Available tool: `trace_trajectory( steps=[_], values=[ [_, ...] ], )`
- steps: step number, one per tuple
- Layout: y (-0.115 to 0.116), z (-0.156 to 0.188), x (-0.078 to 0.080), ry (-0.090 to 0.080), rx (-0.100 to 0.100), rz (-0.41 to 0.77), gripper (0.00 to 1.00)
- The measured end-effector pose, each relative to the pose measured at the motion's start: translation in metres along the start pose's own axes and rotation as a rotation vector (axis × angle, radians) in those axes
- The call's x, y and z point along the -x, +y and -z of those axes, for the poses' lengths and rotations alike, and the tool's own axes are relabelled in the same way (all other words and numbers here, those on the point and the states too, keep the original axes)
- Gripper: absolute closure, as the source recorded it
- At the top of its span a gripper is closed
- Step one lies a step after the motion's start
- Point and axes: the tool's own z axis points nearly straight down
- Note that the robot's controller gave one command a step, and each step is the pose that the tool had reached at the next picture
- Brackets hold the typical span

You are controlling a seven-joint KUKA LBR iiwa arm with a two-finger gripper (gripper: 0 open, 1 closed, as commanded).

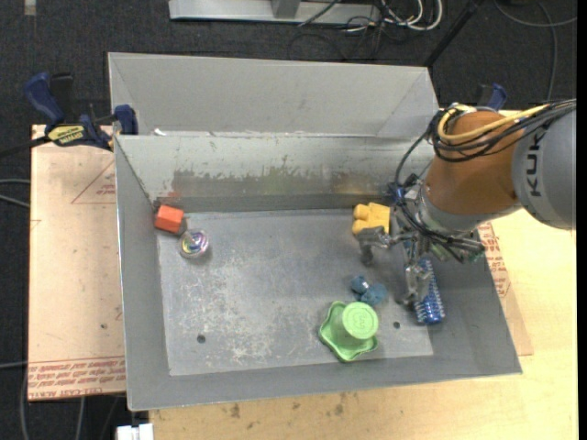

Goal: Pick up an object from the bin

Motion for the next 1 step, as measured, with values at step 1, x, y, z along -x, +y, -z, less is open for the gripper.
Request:
trace_trajectory(
  steps=[1],
  values=[
    [0.0690,-0.0027,-0.0045,0.013,-0.007,0.115,0.00]
  ],
)
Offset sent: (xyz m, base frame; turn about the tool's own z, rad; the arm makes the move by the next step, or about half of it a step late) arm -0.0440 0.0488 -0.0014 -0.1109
